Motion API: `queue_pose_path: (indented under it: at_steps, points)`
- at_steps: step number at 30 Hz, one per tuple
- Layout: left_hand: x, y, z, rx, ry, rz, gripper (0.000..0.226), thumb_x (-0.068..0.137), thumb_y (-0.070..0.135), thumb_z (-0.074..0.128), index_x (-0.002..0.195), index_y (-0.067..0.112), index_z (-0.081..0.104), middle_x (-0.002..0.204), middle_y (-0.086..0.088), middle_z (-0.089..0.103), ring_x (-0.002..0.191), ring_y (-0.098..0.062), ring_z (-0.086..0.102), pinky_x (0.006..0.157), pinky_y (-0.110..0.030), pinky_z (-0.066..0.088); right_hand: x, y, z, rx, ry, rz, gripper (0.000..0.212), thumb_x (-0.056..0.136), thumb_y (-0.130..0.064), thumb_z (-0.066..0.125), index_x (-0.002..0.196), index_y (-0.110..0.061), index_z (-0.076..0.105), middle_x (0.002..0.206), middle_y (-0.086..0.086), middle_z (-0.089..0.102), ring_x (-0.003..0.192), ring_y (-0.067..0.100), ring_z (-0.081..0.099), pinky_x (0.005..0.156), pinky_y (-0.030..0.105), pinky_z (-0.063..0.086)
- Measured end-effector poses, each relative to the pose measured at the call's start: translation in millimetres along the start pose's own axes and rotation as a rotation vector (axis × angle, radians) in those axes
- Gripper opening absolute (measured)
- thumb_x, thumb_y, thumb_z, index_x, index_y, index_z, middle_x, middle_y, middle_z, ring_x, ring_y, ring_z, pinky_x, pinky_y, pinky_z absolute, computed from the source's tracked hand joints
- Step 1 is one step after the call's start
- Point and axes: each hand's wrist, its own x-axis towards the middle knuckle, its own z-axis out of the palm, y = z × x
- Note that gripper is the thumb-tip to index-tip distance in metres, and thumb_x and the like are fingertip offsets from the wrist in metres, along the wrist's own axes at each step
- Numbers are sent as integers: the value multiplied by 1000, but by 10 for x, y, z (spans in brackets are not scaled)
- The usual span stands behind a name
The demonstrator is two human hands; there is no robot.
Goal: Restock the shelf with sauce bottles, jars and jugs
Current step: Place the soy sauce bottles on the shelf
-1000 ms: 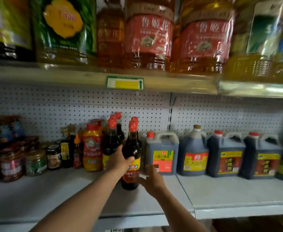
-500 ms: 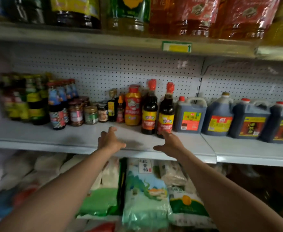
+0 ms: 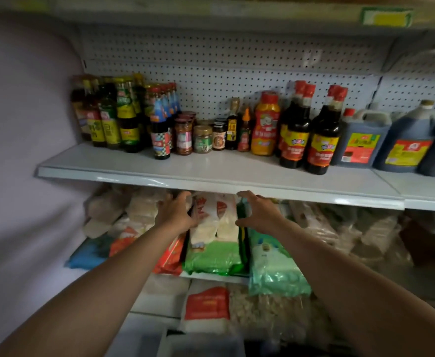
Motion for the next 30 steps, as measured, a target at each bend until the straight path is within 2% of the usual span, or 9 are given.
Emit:
queue_pose_path:
  at_steps: [3, 7, 12, 16, 18, 21, 25, 28, 30]
  points:
    - [-11, -370, 118, 4, -39, -46, 88, 66, 45, 83, 140, 39, 36, 139, -14, 40, 127, -37, 39, 100, -43, 43, -1, -204, 324, -28, -37, 5, 86, 79, -38, 83, 150, -31, 36, 137, 13, 56, 120, 33, 56, 92, 36, 47]
    - [-37, -748, 283, 0, -120, -82, 94, 66, 40, 86, 144, 35, 34, 141, -14, 37, 128, -38, 40, 104, -44, 42, 6, -343, 739, -47, -123, 35, 88, 82, -35, 82, 153, -30, 31, 137, 13, 54, 116, 32, 57, 84, 34, 45]
    - [-54, -1049, 589, -47, -195, -153, 92, 66, 42, 86, 142, 33, 36, 140, -14, 37, 128, -39, 39, 103, -47, 41, 68, -302, 1104, -65, -241, 86, 92, 84, -35, 80, 156, -27, 25, 145, 13, 46, 124, 33, 54, 89, 36, 45]
    - [-9, -1208, 923, -53, -253, -207, 96, 66, 48, 84, 145, 32, 31, 142, -14, 37, 129, -39, 38, 103, -50, 41, 222, -136, 1392, -77, -299, 85, 93, 83, -39, 80, 156, -26, 25, 147, 12, 47, 126, 32, 53, 83, 31, 42]
    - [-8, -1290, 1133, -56, -299, -251, 96, 69, 45, 84, 147, 29, 30, 146, -13, 35, 133, -38, 35, 104, -52, 39, 284, -28, 1631, -56, -350, 99, 94, 82, -41, 81, 156, -27, 25, 147, 12, 49, 126, 32, 54, 90, 34, 46]
    - [-50, -1390, 1495, -38, -374, -340, 89, 73, 38, 82, 145, 26, 31, 142, -12, 38, 131, -36, 37, 103, -50, 41, 297, 183, 2106, -12, -442, 125, 92, 80, -41, 83, 154, -27, 29, 144, 13, 52, 125, 31, 55, 93, 35, 48]
    - [-77, -1622, 2180, -91, -475, -438, 83, 75, 34, 81, 144, 23, 36, 138, -12, 41, 130, -34, 39, 104, -42, 40, 262, 599, 2917, 61, -607, 170, 89, 86, -26, 79, 156, -15, 25, 152, 15, 39, 135, 27, 44, 87, 22, 33]
    - [-151, -1881, 2798, -175, -540, -489, 79, 75, 29, 81, 141, 18, 40, 135, -14, 45, 127, -32, 45, 98, -34, 41, 213, 958, 3637, 50, -693, 208, 88, 87, -33, 76, 156, -20, 23, 153, 13, 38, 136, 29, 44, 101, 32, 42]
    - [-251, -2104, 3255, -206, -571, -539, 75, 76, 27, 80, 140, 18, 42, 135, -13, 47, 127, -31, 47, 95, -34, 42, 124, 1165, 4136, 43, -749, 238, 84, 89, -37, 73, 155, -21, 24, 150, 9, 43, 130, 28, 51, 95, 37, 48]
